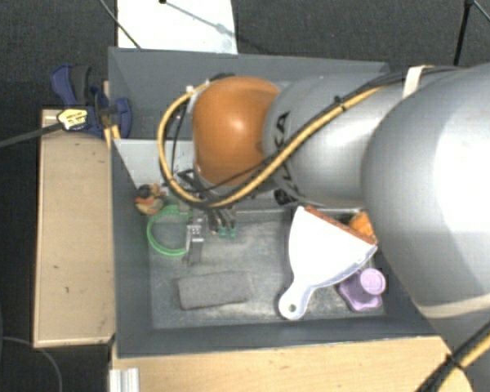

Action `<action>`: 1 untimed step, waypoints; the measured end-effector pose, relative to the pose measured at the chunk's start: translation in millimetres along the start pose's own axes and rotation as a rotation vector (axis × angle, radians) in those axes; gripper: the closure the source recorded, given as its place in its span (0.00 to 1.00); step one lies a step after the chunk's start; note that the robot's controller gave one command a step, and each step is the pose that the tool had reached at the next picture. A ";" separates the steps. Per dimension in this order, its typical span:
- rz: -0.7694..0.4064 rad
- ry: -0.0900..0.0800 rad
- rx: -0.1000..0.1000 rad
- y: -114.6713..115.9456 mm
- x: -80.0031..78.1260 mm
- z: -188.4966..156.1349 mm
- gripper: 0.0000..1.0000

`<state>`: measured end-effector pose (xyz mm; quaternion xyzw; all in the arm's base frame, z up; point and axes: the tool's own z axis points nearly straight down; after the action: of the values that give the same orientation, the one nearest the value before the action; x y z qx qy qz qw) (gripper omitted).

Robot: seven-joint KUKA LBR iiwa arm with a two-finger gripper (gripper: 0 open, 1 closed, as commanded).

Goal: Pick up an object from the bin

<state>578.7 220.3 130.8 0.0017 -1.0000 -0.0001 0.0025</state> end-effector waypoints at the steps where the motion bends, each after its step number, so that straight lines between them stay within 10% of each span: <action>1: 0.006 -0.008 -0.002 -1.0 -2.2 -5.0 0.00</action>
Offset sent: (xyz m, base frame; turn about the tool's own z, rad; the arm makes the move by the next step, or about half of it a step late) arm -0.0154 0.0285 -0.0608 0.2320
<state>580.9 219.2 135.8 -0.0013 -1.0000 -0.0010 -0.0012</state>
